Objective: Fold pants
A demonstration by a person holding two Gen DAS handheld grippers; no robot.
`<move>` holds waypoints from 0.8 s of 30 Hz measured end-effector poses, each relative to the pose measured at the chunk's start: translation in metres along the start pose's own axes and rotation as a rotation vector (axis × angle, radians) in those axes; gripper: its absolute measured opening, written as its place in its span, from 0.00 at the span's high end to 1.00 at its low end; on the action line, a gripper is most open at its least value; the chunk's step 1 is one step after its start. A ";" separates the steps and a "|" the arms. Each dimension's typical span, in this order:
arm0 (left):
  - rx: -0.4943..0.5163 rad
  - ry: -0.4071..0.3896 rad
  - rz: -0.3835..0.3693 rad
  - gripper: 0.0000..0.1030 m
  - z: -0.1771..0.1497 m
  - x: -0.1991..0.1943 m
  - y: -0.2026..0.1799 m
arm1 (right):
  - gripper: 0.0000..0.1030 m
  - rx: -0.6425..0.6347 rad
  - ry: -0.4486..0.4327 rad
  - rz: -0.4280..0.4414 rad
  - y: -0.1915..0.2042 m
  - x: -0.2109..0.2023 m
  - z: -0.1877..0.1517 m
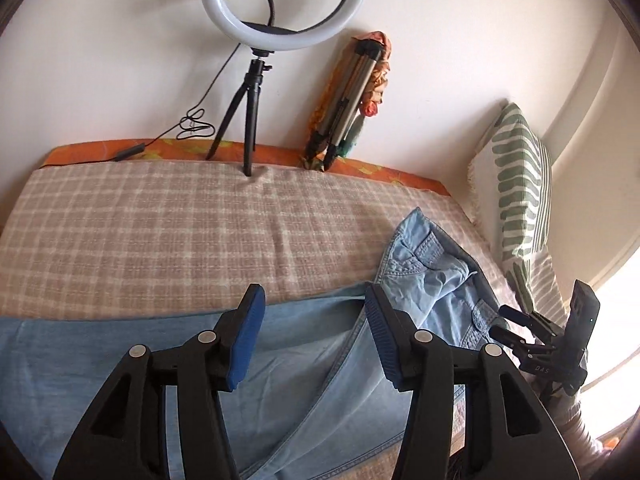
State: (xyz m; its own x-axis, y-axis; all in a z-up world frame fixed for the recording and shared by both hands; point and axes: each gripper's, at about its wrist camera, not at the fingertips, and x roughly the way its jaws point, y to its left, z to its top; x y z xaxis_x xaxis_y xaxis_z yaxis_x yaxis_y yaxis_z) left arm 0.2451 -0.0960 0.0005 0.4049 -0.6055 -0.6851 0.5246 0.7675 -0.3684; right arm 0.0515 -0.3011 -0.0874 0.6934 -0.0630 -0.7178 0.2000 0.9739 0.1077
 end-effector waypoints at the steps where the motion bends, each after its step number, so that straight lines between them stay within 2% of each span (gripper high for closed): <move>1: 0.010 0.024 -0.028 0.51 0.002 0.016 -0.011 | 0.28 0.018 0.000 -0.023 -0.012 -0.002 -0.004; 5: -0.013 0.096 -0.136 0.48 0.014 0.074 -0.043 | 0.42 0.101 0.017 -0.078 -0.057 -0.005 -0.020; 8: -0.032 0.146 -0.179 0.44 0.024 0.116 -0.060 | 0.52 0.150 0.031 -0.101 -0.085 -0.004 -0.032; 13: -0.024 0.263 -0.185 0.44 0.039 0.188 -0.084 | 0.52 0.213 0.026 -0.100 -0.121 -0.006 -0.049; 16: -0.026 0.303 -0.149 0.43 0.045 0.222 -0.088 | 0.52 0.263 -0.002 -0.069 -0.137 -0.011 -0.048; 20: -0.054 0.379 -0.155 0.43 0.048 0.264 -0.086 | 0.52 0.287 -0.026 -0.059 -0.145 -0.012 -0.041; 24: -0.060 0.430 -0.160 0.43 0.046 0.287 -0.086 | 0.52 0.290 -0.015 -0.044 -0.147 -0.006 -0.041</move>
State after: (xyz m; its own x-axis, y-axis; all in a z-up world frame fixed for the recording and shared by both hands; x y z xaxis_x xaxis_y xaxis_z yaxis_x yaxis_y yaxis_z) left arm 0.3508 -0.3456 -0.1356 -0.0320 -0.5848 -0.8105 0.5058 0.6900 -0.5178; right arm -0.0105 -0.4348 -0.1266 0.6891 -0.1095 -0.7163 0.4185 0.8671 0.2701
